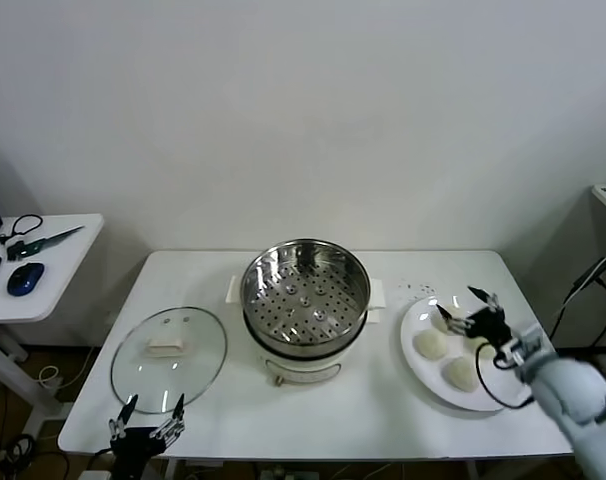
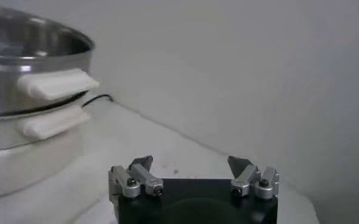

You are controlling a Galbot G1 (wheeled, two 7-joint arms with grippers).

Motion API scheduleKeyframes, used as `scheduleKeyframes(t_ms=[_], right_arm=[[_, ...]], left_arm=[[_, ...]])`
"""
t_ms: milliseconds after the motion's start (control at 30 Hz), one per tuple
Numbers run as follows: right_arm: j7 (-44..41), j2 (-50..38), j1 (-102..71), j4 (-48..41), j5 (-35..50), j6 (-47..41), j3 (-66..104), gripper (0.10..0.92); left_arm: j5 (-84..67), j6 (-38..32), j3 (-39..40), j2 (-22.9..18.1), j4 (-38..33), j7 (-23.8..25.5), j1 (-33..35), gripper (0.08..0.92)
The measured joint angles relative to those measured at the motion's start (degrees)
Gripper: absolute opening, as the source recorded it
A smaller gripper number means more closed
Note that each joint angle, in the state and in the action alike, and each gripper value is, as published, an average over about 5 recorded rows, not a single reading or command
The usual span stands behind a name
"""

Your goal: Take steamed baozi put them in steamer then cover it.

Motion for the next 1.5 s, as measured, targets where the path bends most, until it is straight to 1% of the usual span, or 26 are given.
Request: scheduleKeyframes(t_ms=[100, 233, 333, 467, 700, 1033, 1500], right_arm=[[-9.5, -3.3, 11.3, -5.0, -3.0, 3.6, -10.7, 0.823], [-20.3, -5.2, 26.5, -11.3, -5.9, 7.6, -25.8, 0.823], [-26.1, -5.2, 36.9, -15.5, -7.2, 9.4, -36.5, 0.823], [-30.6, -3.5, 46.7, -20.1, -7.9, 10.4, -48.1, 0.823], [-32.9, 2.2, 54.8, -27.8, -8.8, 9.8, -58.9, 0.823], [-33.5, 10.4, 55.5, -37.4, -12.3, 8.7, -62.7, 0.823], [-32.3, 15.4, 51.7, -43.0, -15.3, 7.4, -60.4, 0.817]], left_arm=[[0.1, 0.0, 0.1, -0.1, 0.1, 0.0, 0.0, 0.823], [0.3, 0.0, 0.4, -0.3, 0.3, 0.0, -0.1, 0.823], [0.3, -0.1, 0.5, -0.3, 0.6, 0.1, -0.2, 0.823], [0.1, -0.2, 0.4, -0.3, 0.9, 0.1, -0.3, 0.823], [0.0, -0.3, 0.5, -0.5, 1.1, 0.1, -0.6, 0.823], [0.0, -0.4, 0.5, -0.9, 1.2, 0.0, 0.0, 0.823], [0.0, -0.8, 0.8, -1.2, 1.5, -0.2, 0.2, 0.823]])
